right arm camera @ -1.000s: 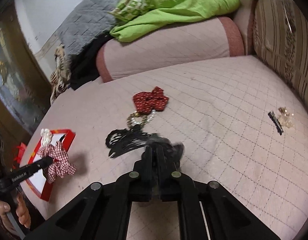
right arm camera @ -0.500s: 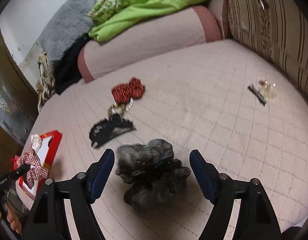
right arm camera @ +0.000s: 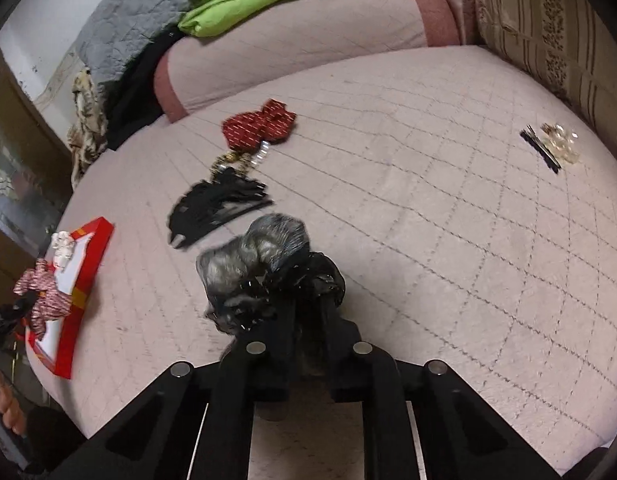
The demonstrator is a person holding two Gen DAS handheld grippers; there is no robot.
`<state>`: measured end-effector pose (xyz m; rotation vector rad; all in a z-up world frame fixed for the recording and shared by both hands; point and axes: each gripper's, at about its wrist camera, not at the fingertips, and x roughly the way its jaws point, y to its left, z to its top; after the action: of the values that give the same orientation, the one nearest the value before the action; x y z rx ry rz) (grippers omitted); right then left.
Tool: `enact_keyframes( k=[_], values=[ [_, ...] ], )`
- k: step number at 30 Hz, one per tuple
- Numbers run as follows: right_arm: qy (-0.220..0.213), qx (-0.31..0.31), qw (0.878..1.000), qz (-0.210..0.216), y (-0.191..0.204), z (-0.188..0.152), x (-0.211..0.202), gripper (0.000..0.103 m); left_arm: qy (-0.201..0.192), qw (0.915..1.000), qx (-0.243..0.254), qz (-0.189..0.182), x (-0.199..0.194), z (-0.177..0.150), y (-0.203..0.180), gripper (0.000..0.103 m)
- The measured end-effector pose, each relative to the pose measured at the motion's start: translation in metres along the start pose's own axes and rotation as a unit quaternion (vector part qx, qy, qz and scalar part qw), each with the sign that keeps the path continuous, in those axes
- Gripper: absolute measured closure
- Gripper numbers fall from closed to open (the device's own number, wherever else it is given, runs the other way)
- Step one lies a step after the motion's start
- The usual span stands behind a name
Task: Organize jewelry
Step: 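Carry plaid scrunchie with left tool while right tool carries grey scrunchie to tray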
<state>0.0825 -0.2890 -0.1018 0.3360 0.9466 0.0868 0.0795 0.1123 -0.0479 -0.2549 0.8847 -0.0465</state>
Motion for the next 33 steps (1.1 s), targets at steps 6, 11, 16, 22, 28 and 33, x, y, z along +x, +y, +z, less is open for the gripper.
enact_keyframes(
  k=[6, 11, 16, 22, 28, 33],
  values=[
    [-0.018, -0.028, 0.999, 0.034, 0.035, 0.013, -0.016, 0.100, -0.006, 0.9991, -0.039, 0.017, -0.004, 0.010, 0.034, 0.094],
    [-0.038, -0.084, 0.994, 0.053, 0.081, 0.023, -0.033, 0.100, -0.029, 0.9966, -0.060, 0.049, -0.017, 0.028, 0.067, 0.094],
    [-0.050, -0.133, 0.987, 0.073, 0.130, 0.032, -0.044, 0.101, -0.042, 0.9936, -0.074, 0.074, -0.018, 0.045, 0.095, 0.094],
    [-0.048, -0.188, 0.976, 0.099, 0.194, 0.041, -0.039, 0.101, -0.038, 0.9905, -0.092, 0.095, -0.002, 0.065, 0.125, 0.094],
    [-0.022, -0.239, 0.962, 0.128, 0.271, 0.040, -0.012, 0.101, -0.030, 0.9855, -0.111, 0.124, 0.017, 0.073, 0.155, 0.094],
    [0.002, -0.282, 0.948, 0.146, 0.342, 0.036, 0.023, 0.101, -0.016, 0.9811, -0.143, 0.129, 0.032, 0.072, 0.187, 0.094]
  ],
)
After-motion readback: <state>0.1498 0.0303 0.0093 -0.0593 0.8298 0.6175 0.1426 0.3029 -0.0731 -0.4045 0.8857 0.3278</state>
